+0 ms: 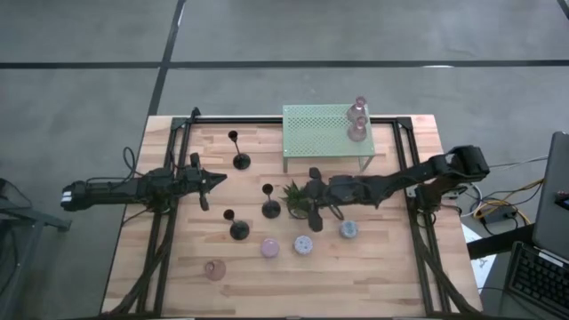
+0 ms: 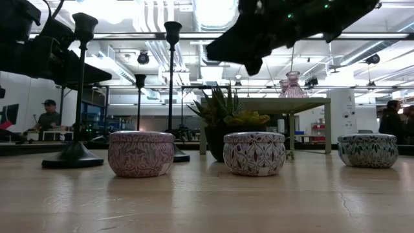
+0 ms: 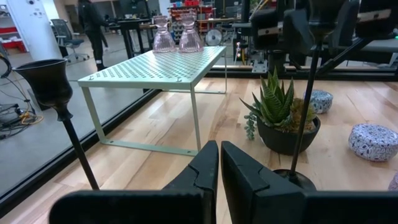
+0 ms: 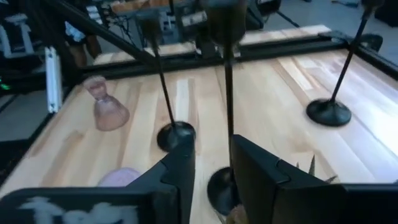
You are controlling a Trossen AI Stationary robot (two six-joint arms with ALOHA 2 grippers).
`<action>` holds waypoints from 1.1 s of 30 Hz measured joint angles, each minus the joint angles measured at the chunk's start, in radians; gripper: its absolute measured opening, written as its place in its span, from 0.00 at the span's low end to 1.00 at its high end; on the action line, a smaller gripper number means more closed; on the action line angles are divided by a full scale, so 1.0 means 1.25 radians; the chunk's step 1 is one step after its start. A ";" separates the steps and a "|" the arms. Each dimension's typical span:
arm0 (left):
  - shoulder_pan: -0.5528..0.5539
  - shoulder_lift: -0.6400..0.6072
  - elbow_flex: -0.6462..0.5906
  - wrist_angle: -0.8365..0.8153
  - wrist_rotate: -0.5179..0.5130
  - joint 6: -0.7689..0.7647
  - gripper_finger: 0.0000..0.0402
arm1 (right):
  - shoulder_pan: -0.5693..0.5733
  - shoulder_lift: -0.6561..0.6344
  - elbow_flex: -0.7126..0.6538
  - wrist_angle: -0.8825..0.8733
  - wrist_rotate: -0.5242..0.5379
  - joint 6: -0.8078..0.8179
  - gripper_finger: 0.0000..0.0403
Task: Pick & Place candle stick holders
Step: Put the bottom right black candle holder on the shelf
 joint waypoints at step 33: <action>0.000 0.002 0.000 0.000 0.000 0.000 0.06 | -0.005 0.137 0.133 0.023 0.070 -0.099 0.49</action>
